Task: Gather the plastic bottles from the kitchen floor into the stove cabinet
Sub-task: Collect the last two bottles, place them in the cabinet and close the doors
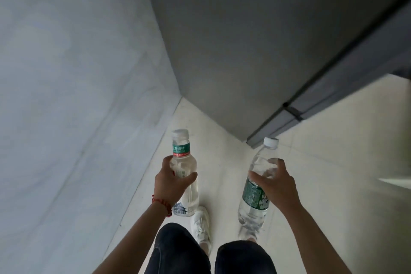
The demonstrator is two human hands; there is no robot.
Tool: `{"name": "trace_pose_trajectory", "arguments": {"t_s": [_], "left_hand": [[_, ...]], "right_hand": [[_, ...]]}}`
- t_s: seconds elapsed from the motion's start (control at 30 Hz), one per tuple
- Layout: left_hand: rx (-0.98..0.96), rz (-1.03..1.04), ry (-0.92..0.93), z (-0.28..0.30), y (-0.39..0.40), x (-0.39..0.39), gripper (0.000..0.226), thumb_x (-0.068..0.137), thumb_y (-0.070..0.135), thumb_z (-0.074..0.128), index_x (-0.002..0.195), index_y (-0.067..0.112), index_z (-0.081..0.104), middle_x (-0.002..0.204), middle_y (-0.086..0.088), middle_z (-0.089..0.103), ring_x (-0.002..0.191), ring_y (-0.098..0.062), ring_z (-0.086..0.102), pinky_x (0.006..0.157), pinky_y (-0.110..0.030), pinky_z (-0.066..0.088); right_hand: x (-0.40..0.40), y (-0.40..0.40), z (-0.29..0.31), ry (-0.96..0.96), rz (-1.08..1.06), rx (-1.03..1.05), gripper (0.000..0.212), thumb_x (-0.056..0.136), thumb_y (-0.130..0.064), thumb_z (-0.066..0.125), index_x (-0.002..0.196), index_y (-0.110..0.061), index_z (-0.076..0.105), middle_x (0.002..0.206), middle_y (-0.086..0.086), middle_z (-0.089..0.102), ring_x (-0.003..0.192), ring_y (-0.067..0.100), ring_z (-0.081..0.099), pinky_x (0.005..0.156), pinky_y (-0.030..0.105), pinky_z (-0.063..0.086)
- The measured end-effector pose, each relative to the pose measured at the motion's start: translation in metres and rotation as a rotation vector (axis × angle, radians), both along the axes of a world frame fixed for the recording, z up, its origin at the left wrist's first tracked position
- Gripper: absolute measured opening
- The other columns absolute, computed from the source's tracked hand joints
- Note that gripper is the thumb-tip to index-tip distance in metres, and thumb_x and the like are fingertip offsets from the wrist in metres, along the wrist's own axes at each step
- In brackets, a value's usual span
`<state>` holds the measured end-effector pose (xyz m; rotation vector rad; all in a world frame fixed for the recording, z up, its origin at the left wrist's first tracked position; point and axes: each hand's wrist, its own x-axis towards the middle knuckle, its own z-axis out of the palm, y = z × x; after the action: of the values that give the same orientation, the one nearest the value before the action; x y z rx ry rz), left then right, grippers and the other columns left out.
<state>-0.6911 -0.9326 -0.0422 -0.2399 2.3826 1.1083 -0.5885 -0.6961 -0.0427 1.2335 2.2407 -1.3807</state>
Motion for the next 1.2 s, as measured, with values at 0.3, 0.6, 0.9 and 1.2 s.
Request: {"name": "trace_pose_trajectory", "arguments": {"t_s": [0.3,0.6,0.9,1.2], "left_hand": [[-0.074,-0.492,-0.031,0.059,0.086,0.092,0.066,0.061,0.025,0.081,0.117,0.017,0.048,0.094,-0.003,0.063,0.079,-0.022,0.057,0.070,-0.026,0.045],[-0.008,-0.834,-0.006,0.092,0.232,0.201,0.059,0.065,0.022,0.079,0.114,0.015,0.048,0.104,-0.009,0.066,0.083,-0.021,0.056,0.074,-0.027,0.043],[0.049,-1.137,0.069,0.111,0.374,0.277,0.069,0.062,0.023,0.082,0.121,0.015,0.048,0.107,-0.009,0.066,0.086,-0.019,0.057,0.077,-0.030,0.050],[0.031,-1.434,0.050,0.099,0.543,0.273,0.069,0.063,0.022,0.081,0.122,0.015,0.046,0.108,-0.011,0.065,0.088,-0.024,0.058,0.078,-0.031,0.048]], "right_hand": [[0.170,0.044,0.077,0.058,-0.506,-0.058,0.061,0.064,-0.034,0.077,0.113,-0.028,0.043,0.091,-0.002,0.060,0.082,0.016,0.059,0.059,0.020,0.041],[0.346,0.106,0.093,-0.003,-0.830,0.074,0.065,0.065,-0.042,0.074,0.117,-0.024,0.038,0.093,-0.001,0.055,0.081,0.019,0.051,0.070,0.024,0.038],[0.458,0.160,0.103,-0.027,-1.157,0.142,0.059,0.063,-0.045,0.074,0.105,-0.023,0.039,0.085,-0.002,0.057,0.078,0.021,0.052,0.068,0.030,0.045],[0.481,0.240,0.099,-0.075,-1.477,0.227,0.066,0.063,-0.039,0.079,0.115,-0.019,0.044,0.088,-0.002,0.057,0.078,0.020,0.052,0.068,0.026,0.037]]}}
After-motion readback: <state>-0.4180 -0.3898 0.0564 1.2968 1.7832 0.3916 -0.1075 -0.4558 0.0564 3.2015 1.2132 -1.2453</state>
